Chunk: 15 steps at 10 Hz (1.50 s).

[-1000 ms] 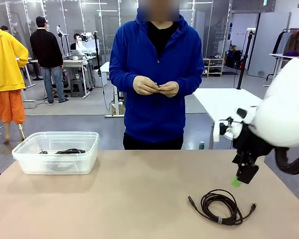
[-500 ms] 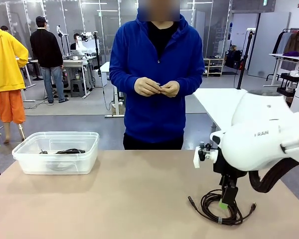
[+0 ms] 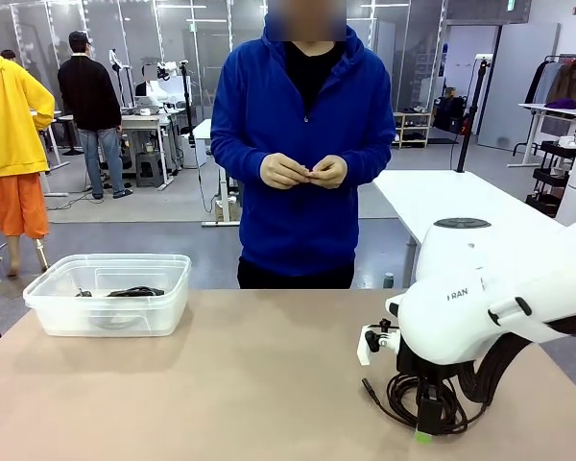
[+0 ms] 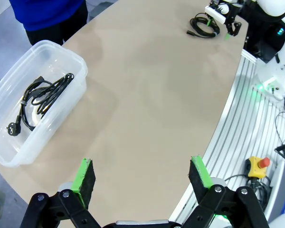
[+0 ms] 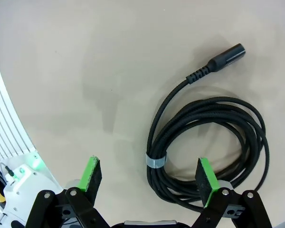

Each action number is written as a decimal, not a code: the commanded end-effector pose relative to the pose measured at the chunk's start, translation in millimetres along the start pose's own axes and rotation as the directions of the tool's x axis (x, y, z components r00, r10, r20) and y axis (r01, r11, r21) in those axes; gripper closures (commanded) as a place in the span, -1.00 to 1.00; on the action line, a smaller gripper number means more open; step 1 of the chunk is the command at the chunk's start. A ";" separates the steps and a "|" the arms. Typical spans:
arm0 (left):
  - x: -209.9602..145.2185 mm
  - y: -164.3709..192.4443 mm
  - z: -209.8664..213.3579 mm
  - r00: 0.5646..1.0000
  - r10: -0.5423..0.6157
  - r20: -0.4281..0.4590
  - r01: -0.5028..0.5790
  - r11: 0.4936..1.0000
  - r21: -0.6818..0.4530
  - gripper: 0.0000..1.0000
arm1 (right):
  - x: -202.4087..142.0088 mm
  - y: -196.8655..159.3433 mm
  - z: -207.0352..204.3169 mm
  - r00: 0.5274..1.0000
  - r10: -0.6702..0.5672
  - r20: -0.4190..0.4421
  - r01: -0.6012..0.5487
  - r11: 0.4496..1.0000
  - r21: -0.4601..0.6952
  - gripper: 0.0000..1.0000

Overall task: Organize and store the cables.
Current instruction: Place the USB Extension Cable into the Organizing box.

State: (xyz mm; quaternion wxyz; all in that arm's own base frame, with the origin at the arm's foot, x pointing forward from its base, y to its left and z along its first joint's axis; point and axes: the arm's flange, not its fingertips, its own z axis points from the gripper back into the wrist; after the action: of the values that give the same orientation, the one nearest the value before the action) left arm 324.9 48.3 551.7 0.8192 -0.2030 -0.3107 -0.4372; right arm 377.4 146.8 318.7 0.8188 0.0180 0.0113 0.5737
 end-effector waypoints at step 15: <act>1.5 -0.2 -0.7 1.000 0.013 -0.009 -0.013 1.000 -0.001 -1.00 | -29.4 27.6 -32.5 0.999 -0.044 0.020 0.044 0.999 0.018 1.00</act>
State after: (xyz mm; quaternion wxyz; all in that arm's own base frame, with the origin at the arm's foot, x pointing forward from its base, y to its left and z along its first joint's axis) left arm 324.9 48.3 551.7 0.8192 -0.2030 -0.3107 -0.4372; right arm 385.5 144.0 304.0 0.8313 0.0284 0.0145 0.5550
